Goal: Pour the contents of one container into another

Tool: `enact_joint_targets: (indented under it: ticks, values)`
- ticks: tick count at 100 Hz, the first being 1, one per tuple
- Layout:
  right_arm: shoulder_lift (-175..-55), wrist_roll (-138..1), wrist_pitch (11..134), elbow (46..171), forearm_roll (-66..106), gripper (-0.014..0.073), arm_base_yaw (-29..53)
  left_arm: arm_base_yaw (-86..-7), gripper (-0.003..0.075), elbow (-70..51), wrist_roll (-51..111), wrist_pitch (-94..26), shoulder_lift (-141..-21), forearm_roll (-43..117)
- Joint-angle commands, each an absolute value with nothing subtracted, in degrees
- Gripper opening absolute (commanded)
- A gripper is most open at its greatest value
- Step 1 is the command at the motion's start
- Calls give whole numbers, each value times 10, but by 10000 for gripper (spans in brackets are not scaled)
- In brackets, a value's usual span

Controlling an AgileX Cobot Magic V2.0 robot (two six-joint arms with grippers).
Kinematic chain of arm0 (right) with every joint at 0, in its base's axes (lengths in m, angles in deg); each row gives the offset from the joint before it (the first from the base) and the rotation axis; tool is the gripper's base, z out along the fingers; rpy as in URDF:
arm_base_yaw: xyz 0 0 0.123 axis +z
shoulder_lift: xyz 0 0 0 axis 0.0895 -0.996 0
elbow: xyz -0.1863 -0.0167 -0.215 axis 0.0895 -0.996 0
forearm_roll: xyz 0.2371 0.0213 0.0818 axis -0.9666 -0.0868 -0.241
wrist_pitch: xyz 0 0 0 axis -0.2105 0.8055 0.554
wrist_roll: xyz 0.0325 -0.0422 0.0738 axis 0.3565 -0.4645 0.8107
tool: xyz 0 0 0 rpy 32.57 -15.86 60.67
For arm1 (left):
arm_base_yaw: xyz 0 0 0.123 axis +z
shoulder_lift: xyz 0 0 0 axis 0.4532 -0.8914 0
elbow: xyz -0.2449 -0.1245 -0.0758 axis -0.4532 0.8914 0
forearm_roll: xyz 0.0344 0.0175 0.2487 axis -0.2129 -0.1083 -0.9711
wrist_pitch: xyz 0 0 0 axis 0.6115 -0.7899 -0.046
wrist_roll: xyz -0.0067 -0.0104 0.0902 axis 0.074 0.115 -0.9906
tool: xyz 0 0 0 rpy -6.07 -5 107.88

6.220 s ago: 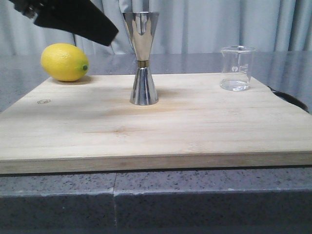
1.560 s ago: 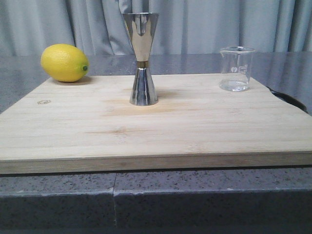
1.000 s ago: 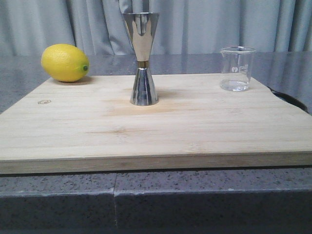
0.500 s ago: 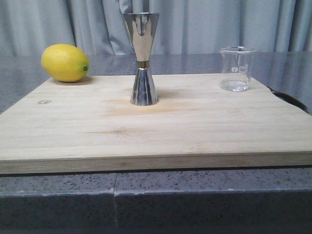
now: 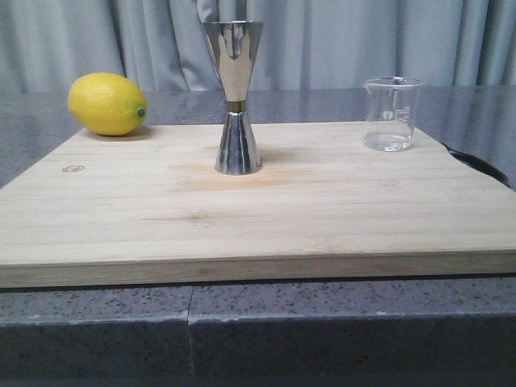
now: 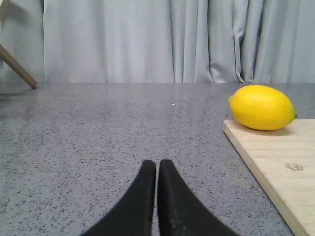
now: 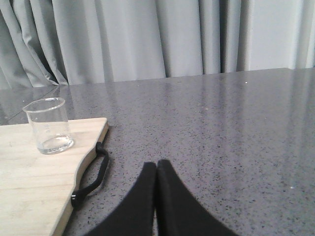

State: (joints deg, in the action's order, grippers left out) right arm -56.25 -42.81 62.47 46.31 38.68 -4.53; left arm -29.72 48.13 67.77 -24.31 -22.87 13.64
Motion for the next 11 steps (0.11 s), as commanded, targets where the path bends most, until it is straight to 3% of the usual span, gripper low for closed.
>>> enact_joint_targets:
  ticks: [1,11]
  values:
    - [-550,-436,578,454,387,-71,-48,-294,-19,485,677,-196,-214,140]
    - [-550,-436,578,454,387,-71,-48,-294,-19,485,677,-196,-214,140]
